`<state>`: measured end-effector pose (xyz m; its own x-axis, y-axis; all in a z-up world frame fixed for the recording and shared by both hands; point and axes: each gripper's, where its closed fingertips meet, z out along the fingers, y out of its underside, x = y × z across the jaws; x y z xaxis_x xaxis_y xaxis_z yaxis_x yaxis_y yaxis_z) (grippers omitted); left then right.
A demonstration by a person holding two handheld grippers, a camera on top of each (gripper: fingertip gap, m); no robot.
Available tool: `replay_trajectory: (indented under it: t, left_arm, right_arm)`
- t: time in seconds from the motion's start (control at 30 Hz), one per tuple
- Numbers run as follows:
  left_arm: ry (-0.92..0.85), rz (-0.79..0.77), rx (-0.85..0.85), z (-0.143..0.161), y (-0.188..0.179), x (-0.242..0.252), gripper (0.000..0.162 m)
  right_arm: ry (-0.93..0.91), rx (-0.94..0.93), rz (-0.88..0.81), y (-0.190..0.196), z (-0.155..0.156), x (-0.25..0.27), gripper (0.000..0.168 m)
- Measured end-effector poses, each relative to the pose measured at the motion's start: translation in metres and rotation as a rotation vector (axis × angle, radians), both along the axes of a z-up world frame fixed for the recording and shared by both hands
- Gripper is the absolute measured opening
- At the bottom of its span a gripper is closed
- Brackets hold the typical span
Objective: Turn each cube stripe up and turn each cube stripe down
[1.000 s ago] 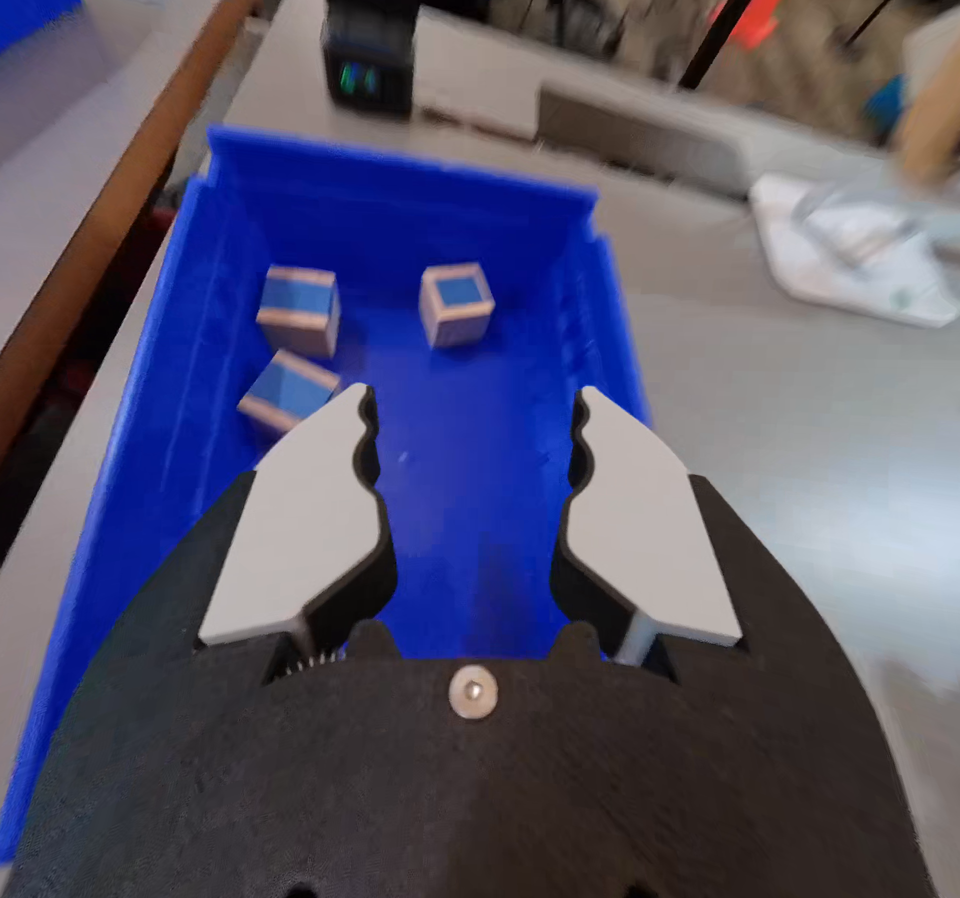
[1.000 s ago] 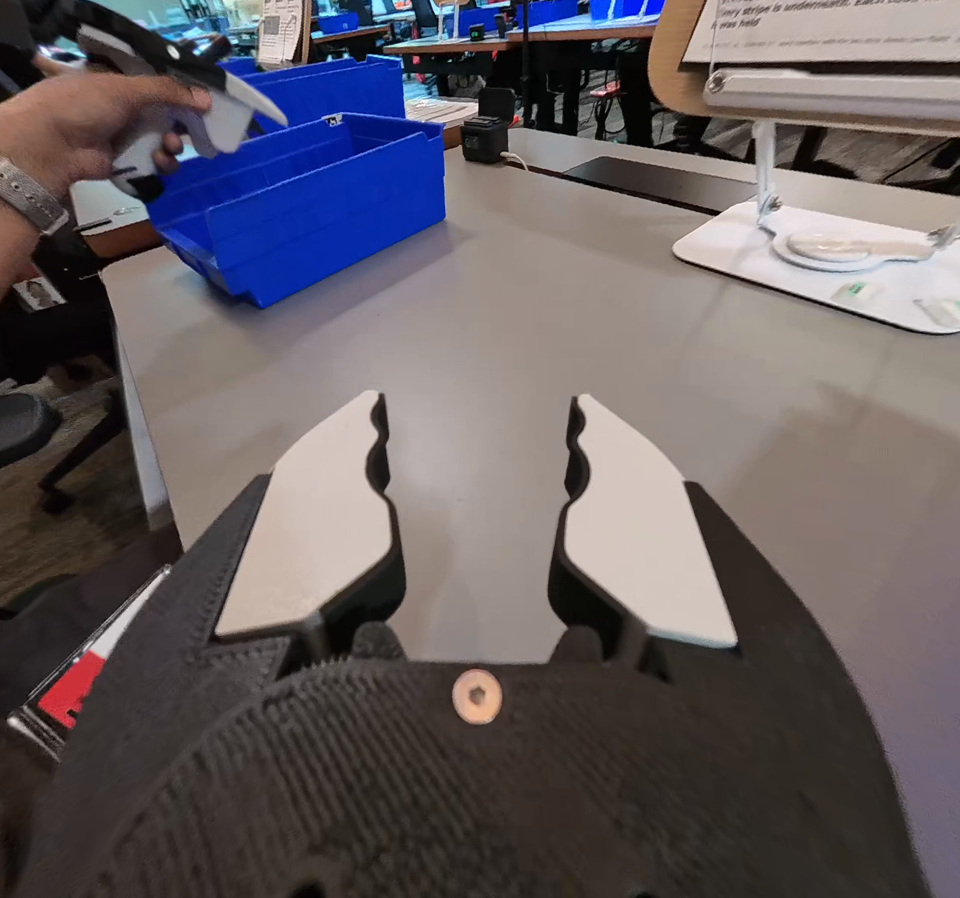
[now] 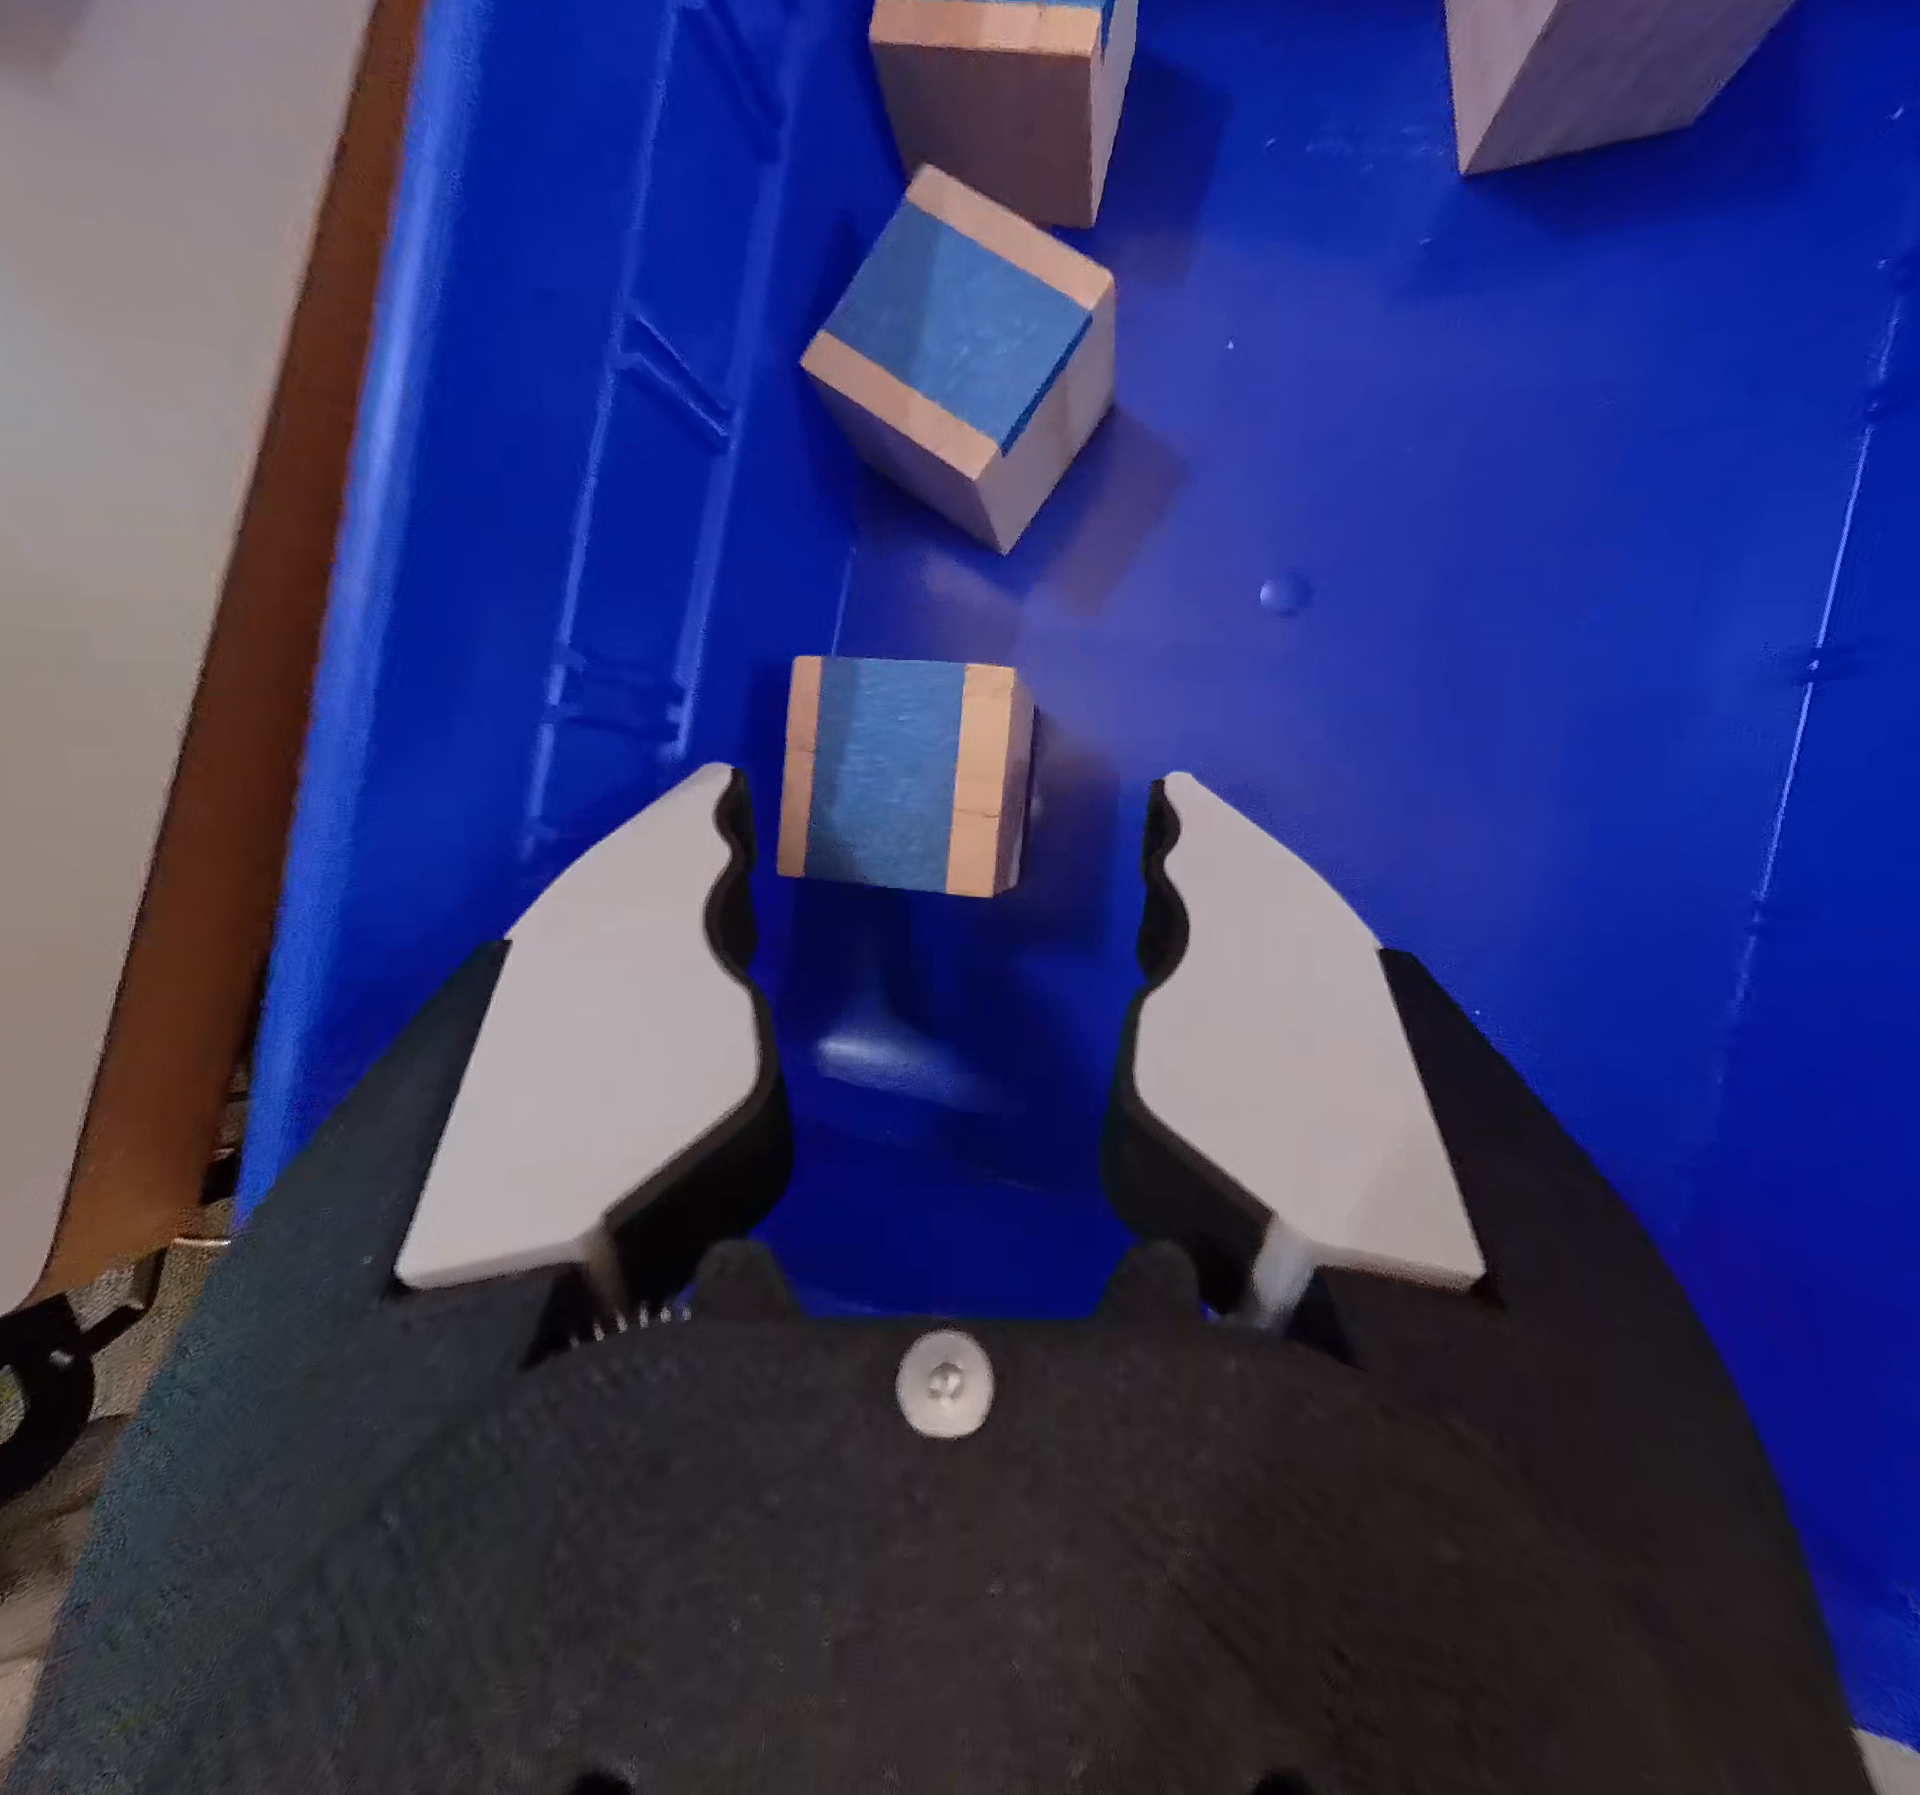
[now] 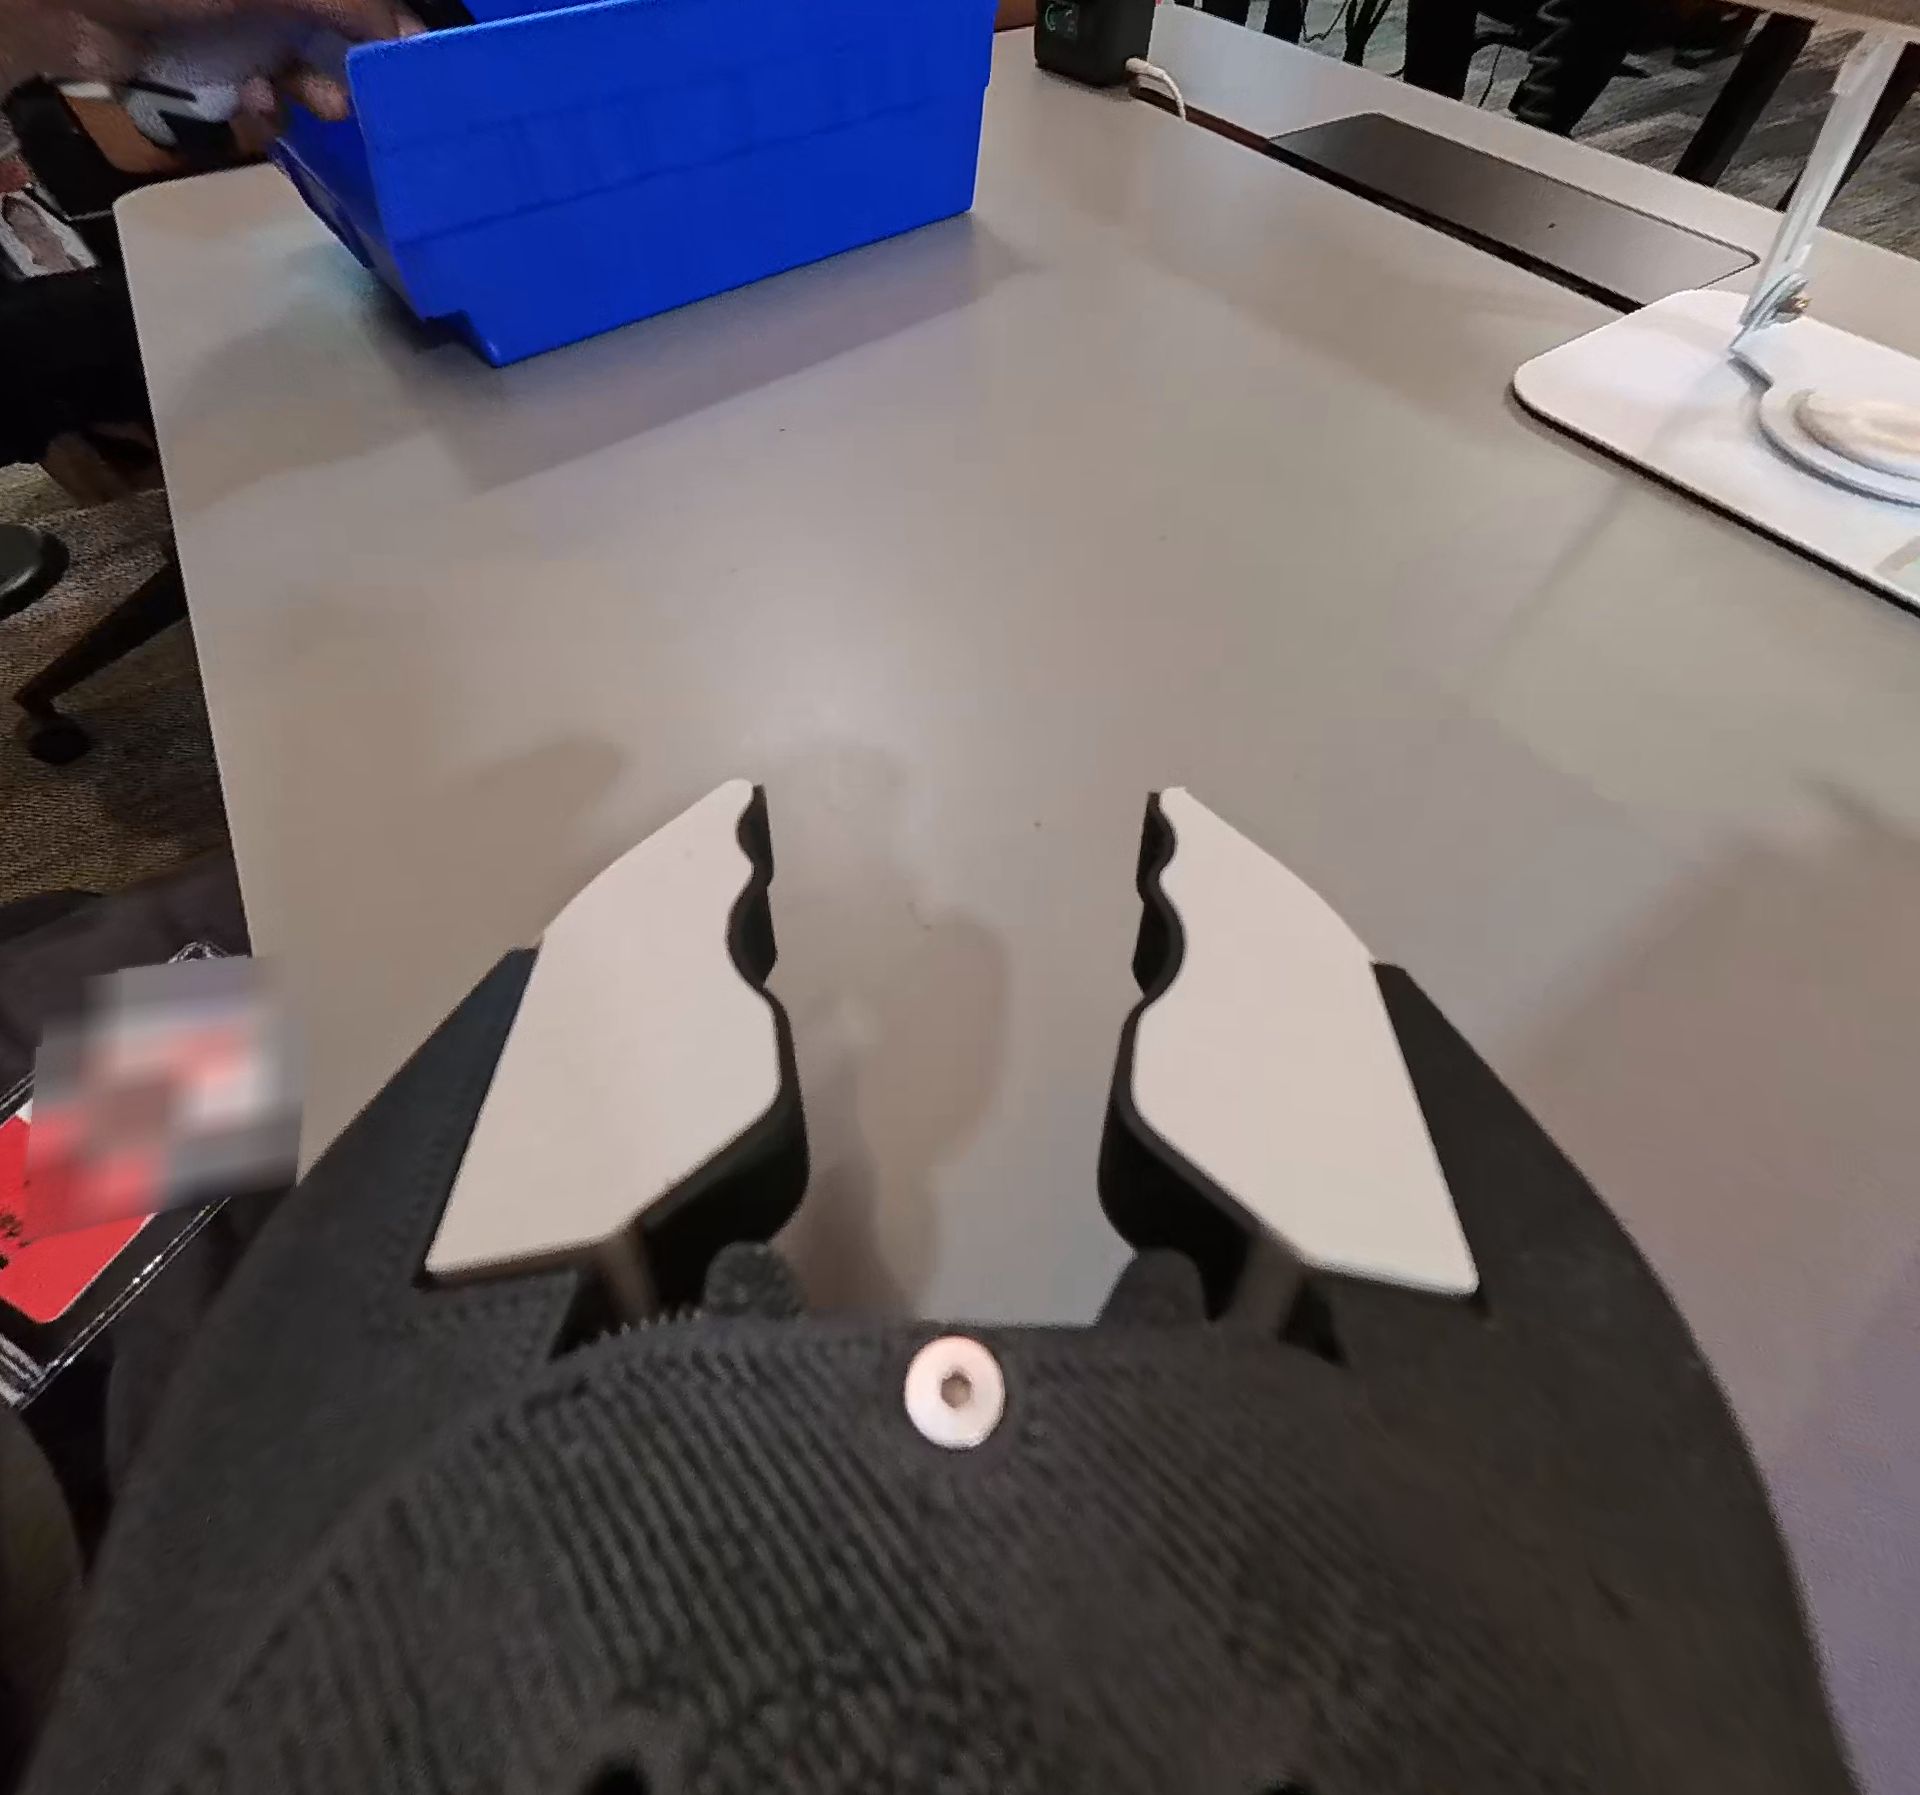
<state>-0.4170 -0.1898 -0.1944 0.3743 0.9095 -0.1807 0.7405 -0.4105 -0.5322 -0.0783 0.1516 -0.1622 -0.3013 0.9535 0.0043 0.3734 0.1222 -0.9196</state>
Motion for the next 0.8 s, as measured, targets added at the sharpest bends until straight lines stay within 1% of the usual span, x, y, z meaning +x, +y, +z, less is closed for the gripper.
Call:
replay_trajectory:
  t: [0.07,0.13,0.17,0.2,0.23,0.4,0.5,0.67,0.73,0.8]
  left_arm:
    - [-0.034,0.001,-0.005,-0.01,0.0,0.002,0.077]
    - [-0.023,-0.01,0.003,-0.007,0.002,0.002,0.074]
    - [-0.016,0.001,0.007,-0.006,0.0,0.001,0.065]
    - [-0.008,0.002,0.008,-0.004,-0.001,0.0,0.047]
    - [-0.019,-0.023,0.032,-0.004,0.001,0.003,0.046]
    - [-0.065,-0.058,0.177,0.003,0.015,0.009,0.046]
    - [-0.064,-0.081,0.225,0.009,0.022,0.011,0.045]
    - [-0.007,-0.119,0.352,0.04,0.041,0.011,0.045]
    - [-0.018,-0.137,0.352,0.043,0.045,0.014,0.045]
    - [-0.023,-0.141,0.316,0.037,0.044,0.014,0.045]
  right_arm:
    - [0.0,0.003,0.004,-0.001,0.0,0.0,0.068]
    - [-0.001,0.008,0.009,-0.003,-0.001,0.001,0.068]
    - [-0.001,0.012,0.011,-0.003,-0.001,0.001,0.068]
    - [-0.001,0.016,0.012,-0.004,-0.001,0.001,0.068]
    - [0.0,0.019,0.013,-0.004,-0.001,0.001,0.067]
    - [0.0,0.017,0.01,-0.004,-0.001,0.001,0.067]
    - [0.002,0.016,0.007,-0.003,0.0,0.001,0.066]
    - [-0.002,0.022,0.006,-0.003,-0.002,0.001,0.065]
    - [-0.002,0.021,0.007,-0.003,-0.002,0.001,0.065]
    - [-0.003,0.019,0.008,-0.003,-0.002,0.001,0.065]
